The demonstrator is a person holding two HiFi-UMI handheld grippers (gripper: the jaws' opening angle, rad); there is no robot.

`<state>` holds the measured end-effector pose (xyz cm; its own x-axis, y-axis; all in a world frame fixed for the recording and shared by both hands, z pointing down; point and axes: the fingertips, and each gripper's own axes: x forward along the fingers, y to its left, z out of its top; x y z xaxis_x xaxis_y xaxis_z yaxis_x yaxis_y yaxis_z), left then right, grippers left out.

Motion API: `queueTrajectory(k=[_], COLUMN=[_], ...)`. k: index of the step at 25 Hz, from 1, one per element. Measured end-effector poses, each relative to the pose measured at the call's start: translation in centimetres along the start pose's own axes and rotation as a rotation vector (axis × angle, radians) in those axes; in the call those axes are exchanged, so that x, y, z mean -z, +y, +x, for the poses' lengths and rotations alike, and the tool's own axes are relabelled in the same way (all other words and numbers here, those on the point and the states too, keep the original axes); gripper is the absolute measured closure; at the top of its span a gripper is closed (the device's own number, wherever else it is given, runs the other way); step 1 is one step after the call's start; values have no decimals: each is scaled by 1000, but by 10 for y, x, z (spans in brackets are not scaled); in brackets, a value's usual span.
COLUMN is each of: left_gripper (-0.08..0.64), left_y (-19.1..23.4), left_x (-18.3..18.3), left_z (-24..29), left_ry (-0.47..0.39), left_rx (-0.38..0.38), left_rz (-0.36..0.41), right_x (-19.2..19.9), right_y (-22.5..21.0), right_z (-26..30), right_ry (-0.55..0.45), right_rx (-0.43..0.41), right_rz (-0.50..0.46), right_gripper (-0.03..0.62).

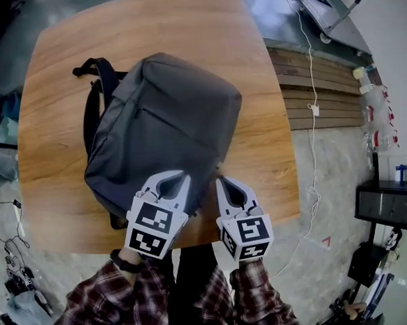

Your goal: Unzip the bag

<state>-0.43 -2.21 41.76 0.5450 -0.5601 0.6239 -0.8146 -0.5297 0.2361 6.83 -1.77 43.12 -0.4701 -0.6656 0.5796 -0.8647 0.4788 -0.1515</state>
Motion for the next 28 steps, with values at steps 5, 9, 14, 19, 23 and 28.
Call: queueTrajectory(k=[5, 9, 14, 19, 23, 28], left_gripper=[551, 552, 551, 551, 551, 551], left_y=[8, 9, 8, 8, 8, 9], left_x=[31, 35, 36, 37, 40, 41], left_z=[14, 18, 18, 20, 21, 23], left_ry=[71, 85, 80, 86, 97, 104], left_rx=[-17, -29, -16, -12, -7, 17], left_rz=[0, 15, -3, -6, -6, -29], right_x=[18, 20, 21, 31, 35, 34], right_y=[0, -5, -14, -11, -4, -11], right_z=[11, 16, 31, 46, 51, 50], right_ry=[46, 70, 175, 328, 338, 338], right_rx=[-18, -33, -116, -209, -272, -305], right_rz=[-7, -82, -312, -736, -886, -904], right_gripper=[581, 581, 546, 506, 510, 552])
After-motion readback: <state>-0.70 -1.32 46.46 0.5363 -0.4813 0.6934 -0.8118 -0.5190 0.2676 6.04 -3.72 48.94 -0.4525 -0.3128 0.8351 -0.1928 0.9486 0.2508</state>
